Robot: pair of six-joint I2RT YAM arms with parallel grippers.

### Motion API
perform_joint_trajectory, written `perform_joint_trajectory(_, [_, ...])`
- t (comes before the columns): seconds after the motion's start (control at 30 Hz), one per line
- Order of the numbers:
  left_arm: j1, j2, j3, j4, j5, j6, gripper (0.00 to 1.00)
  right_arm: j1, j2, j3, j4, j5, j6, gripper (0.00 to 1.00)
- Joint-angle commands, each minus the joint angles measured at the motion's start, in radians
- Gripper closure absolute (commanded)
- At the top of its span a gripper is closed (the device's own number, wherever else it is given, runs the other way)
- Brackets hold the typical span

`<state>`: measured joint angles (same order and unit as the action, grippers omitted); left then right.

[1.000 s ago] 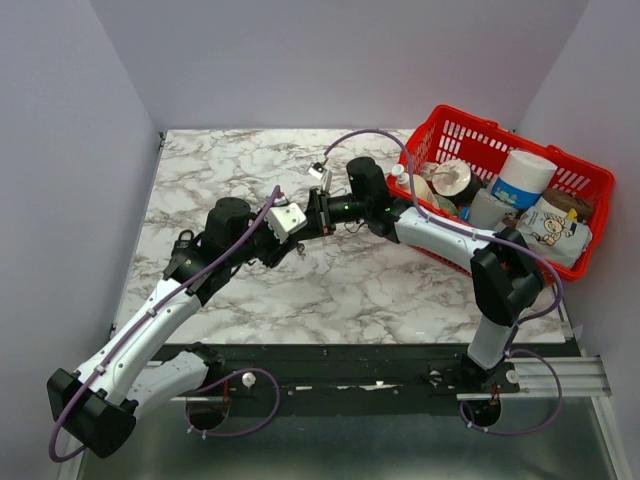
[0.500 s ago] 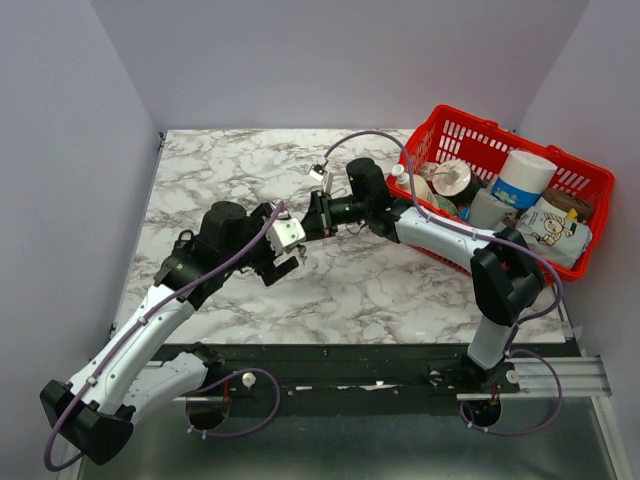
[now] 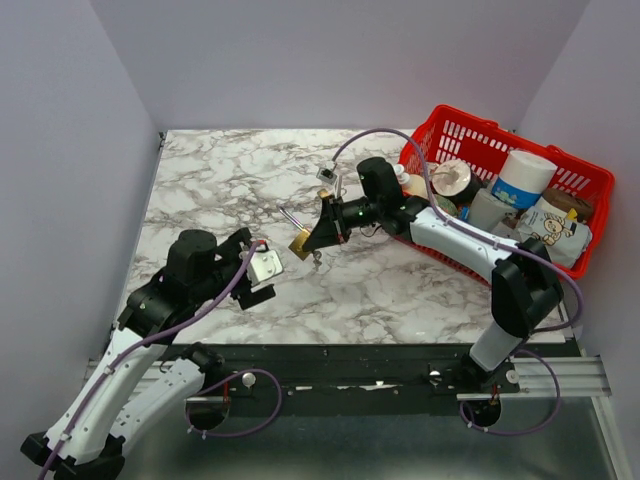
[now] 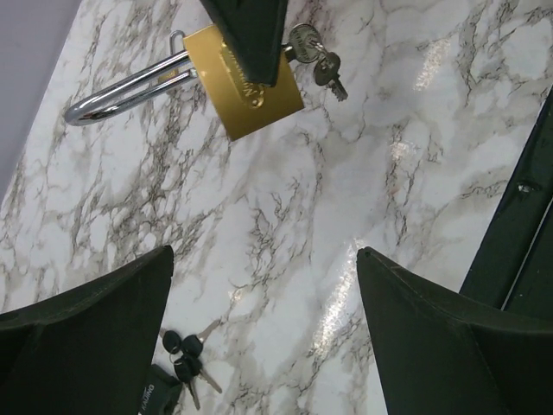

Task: Lock with the key
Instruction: Pick up the lock from the center of the board.

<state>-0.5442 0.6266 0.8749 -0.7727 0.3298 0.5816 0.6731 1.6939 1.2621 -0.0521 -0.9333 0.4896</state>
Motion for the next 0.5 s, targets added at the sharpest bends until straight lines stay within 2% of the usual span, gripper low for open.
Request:
perform_joint_trajectory(0.0, [0.029,0.062,0.102,-0.007,0.024,-0.005,0.09,0.014,-0.095,0.052,-0.217,-0.045,-0.308,0.99])
perform_joint_trajectory(0.07, [0.042,0.093,0.143,-0.005,0.069,0.082,0.11,0.019,-0.112,0.069,-0.297,-0.039,-0.444,0.99])
perform_joint_trajectory(0.17, [0.053,0.142,0.208,-0.011,0.132,0.138,0.21,0.017,-0.151,0.089,-0.435,-0.039,-0.609,0.99])
perform_joint_trajectory(0.23, [0.055,0.177,0.229,-0.025,0.162,0.156,0.27,0.017,-0.181,0.097,-0.517,-0.061,-0.672,0.99])
perform_joint_trajectory(0.47, [0.055,0.215,0.228,0.032,0.336,0.224,0.32,0.031,-0.208,0.154,-0.687,-0.131,-0.827,0.99])
